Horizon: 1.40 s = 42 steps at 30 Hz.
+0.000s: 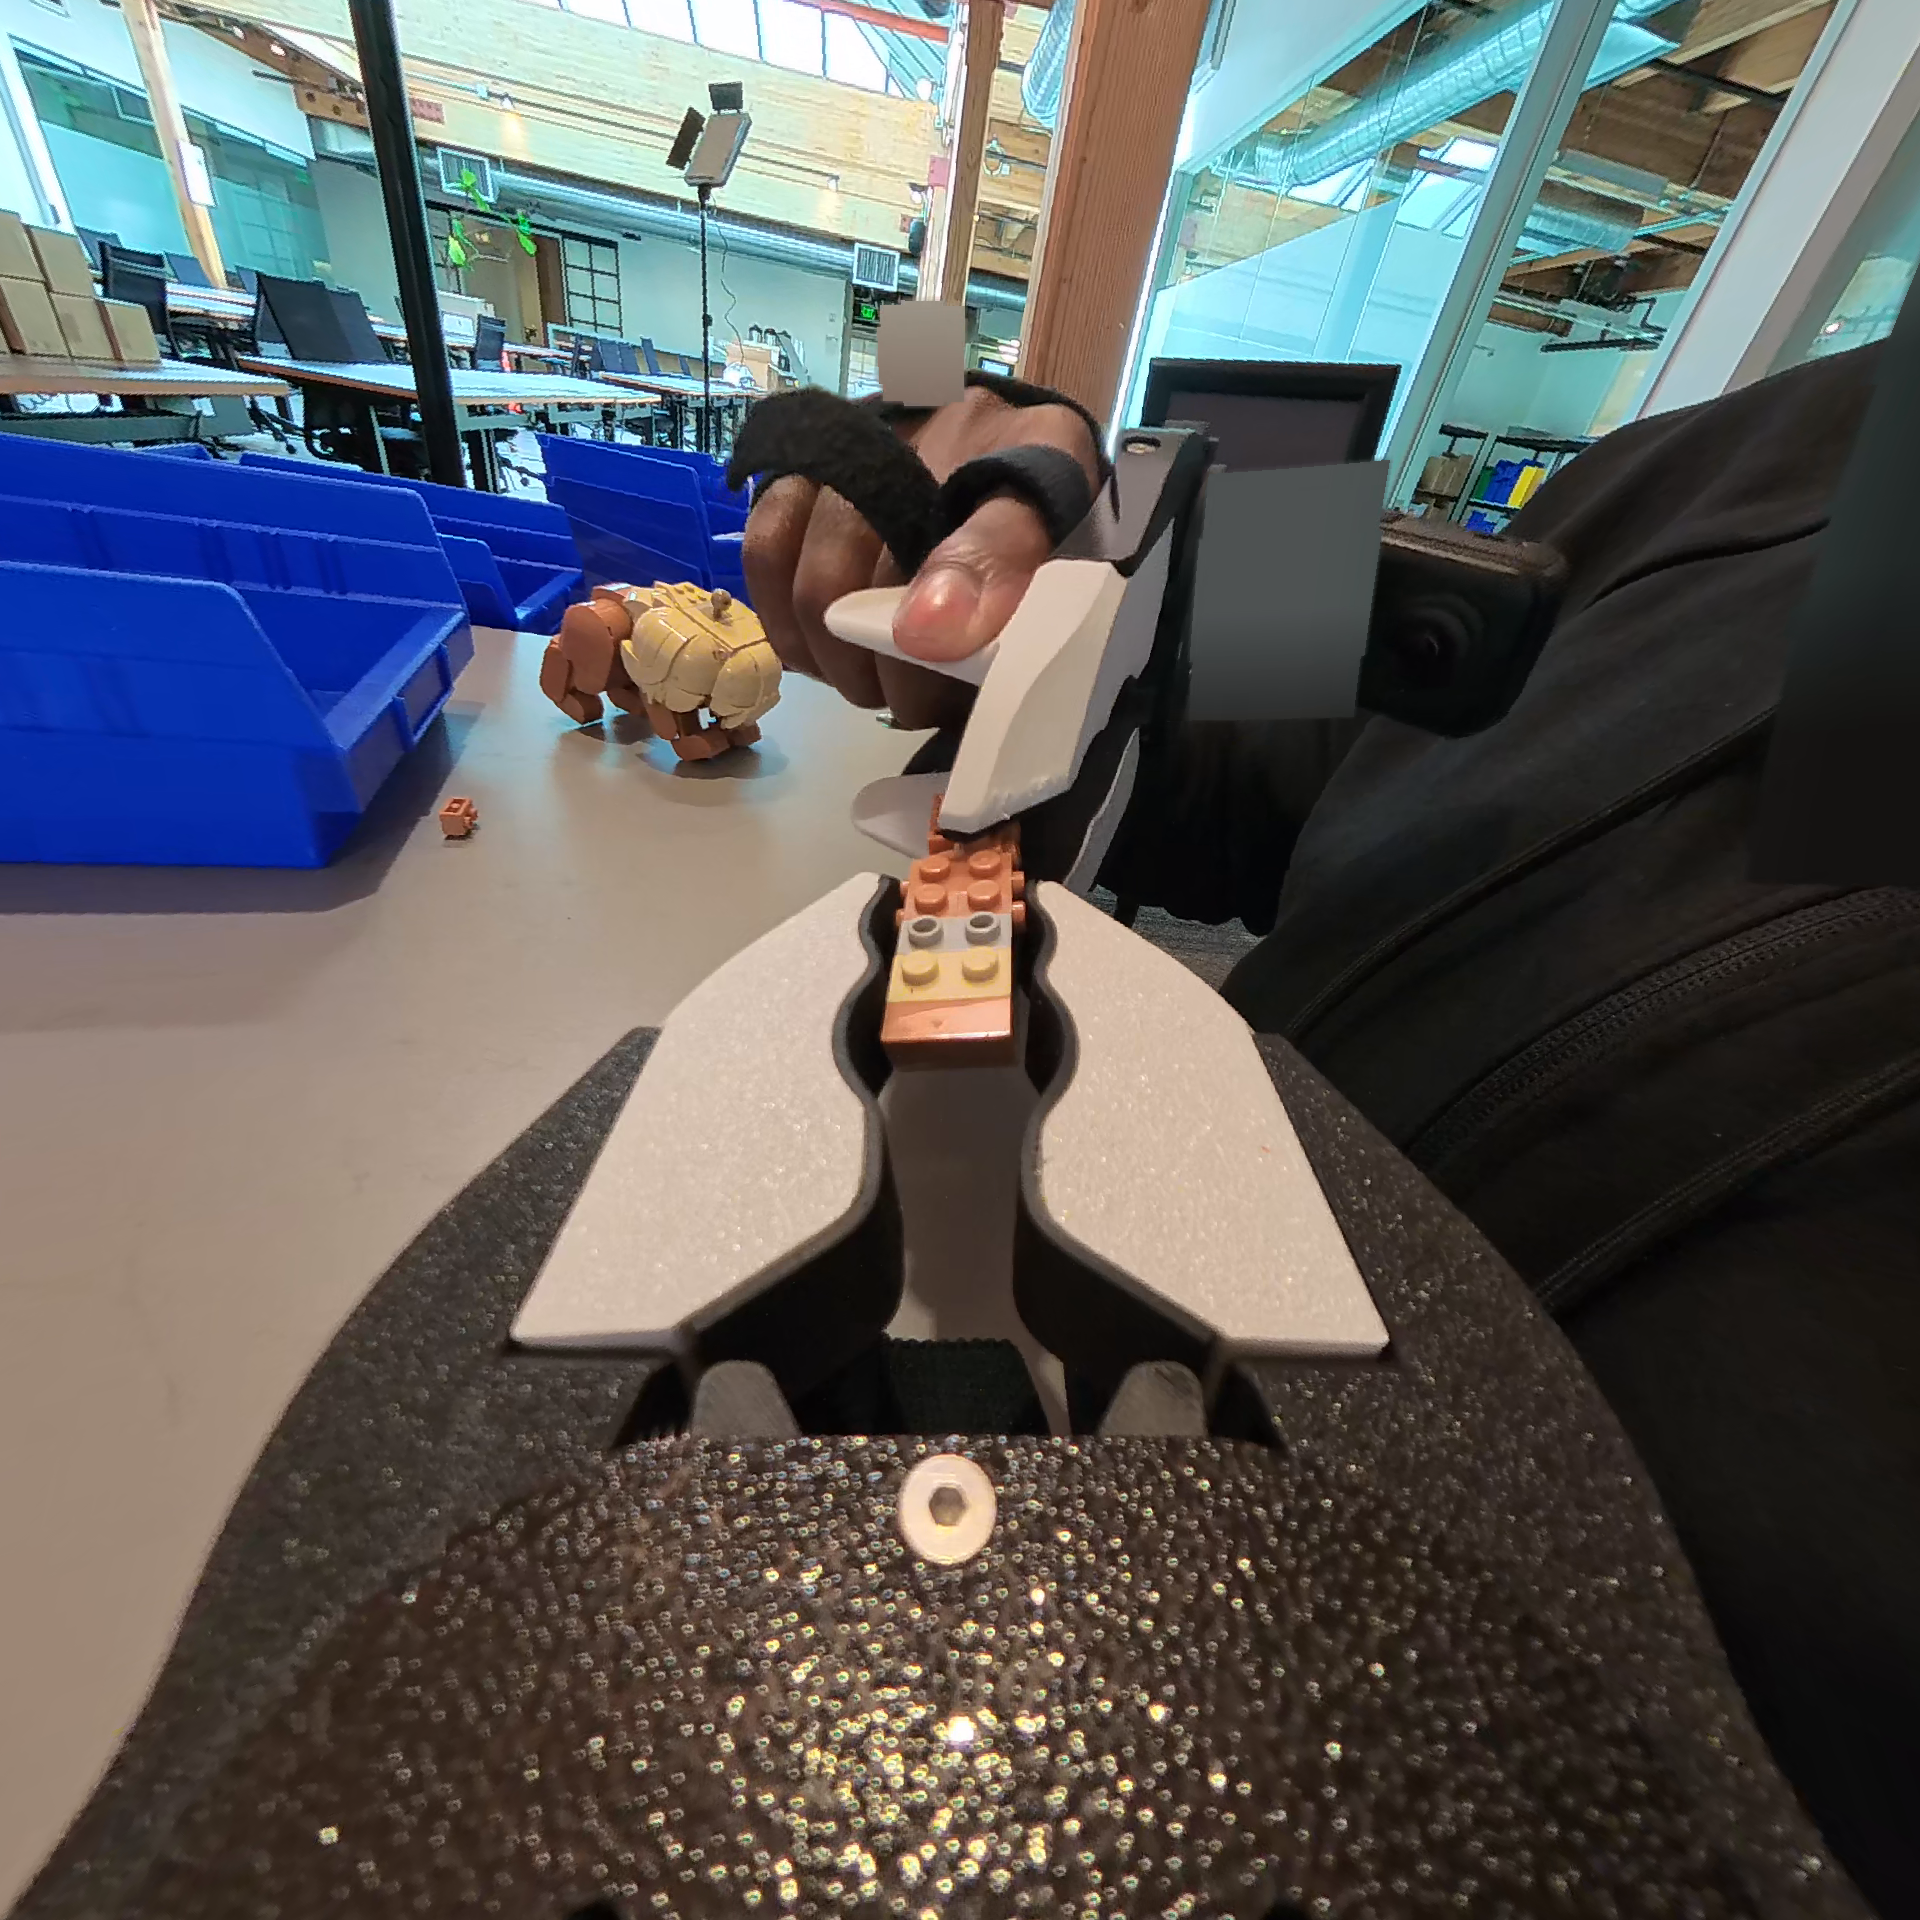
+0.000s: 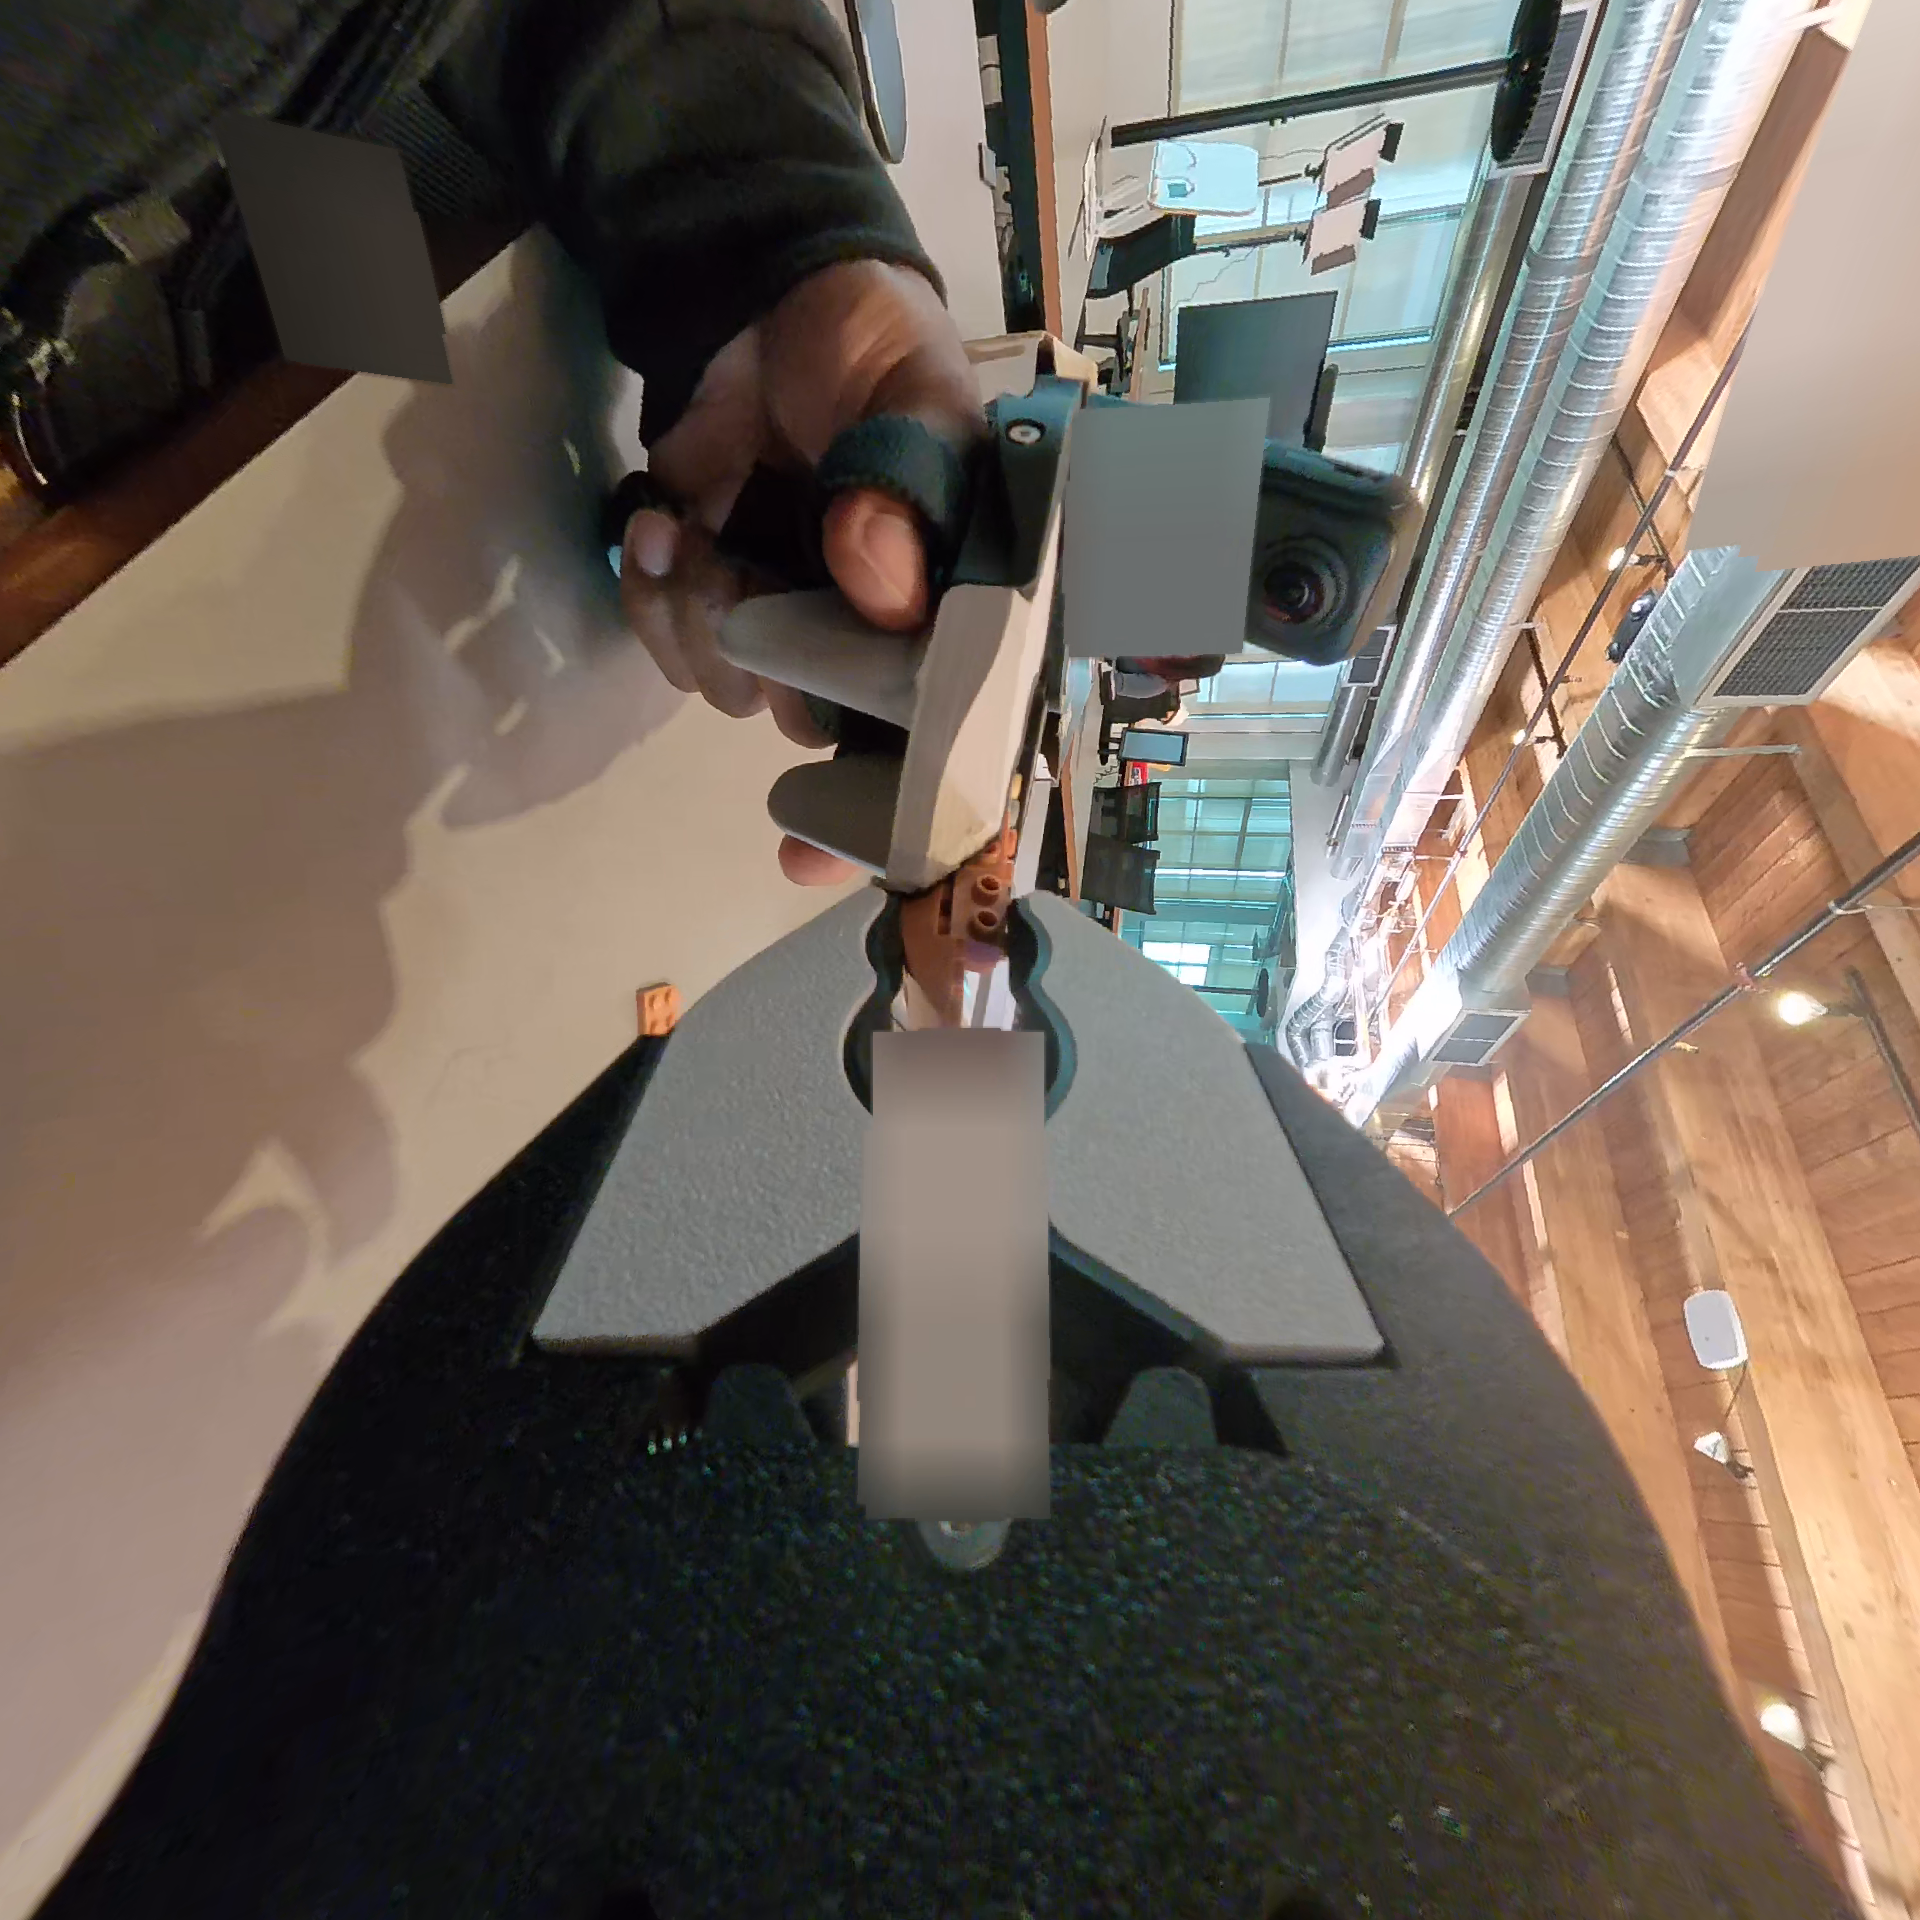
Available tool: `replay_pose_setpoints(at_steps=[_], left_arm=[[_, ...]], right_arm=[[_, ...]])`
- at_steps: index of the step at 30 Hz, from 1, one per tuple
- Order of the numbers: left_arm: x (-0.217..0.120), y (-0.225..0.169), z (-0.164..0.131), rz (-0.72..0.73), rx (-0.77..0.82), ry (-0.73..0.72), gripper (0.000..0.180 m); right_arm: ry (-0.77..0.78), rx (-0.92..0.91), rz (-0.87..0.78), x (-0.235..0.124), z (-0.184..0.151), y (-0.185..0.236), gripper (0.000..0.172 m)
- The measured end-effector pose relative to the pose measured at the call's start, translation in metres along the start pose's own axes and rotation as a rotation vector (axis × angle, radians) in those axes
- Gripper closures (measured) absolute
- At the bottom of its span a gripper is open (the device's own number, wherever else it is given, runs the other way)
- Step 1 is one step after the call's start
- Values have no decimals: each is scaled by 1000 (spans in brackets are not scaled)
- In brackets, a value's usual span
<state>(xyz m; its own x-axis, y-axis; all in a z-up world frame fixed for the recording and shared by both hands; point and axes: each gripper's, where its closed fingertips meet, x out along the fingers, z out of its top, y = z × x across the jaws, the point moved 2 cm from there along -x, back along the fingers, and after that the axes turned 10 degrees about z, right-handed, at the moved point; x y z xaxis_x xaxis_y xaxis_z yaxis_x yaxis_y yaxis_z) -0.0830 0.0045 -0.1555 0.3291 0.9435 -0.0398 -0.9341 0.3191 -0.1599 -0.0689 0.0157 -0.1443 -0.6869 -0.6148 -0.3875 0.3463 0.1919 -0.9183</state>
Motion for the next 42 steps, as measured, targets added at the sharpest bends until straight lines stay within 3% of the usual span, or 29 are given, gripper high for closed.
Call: replay_pose_setpoints(at_steps=[7, 42], left_arm=[[-1, 1, 1, -9, -31, -7, 160], [-3, -3, 2, -76, -131, -7, 160]], right_arm=[[39, -65, 5, 1, 1, 0, 153], [14, -6, 22, 3, 3, -4, 152]])
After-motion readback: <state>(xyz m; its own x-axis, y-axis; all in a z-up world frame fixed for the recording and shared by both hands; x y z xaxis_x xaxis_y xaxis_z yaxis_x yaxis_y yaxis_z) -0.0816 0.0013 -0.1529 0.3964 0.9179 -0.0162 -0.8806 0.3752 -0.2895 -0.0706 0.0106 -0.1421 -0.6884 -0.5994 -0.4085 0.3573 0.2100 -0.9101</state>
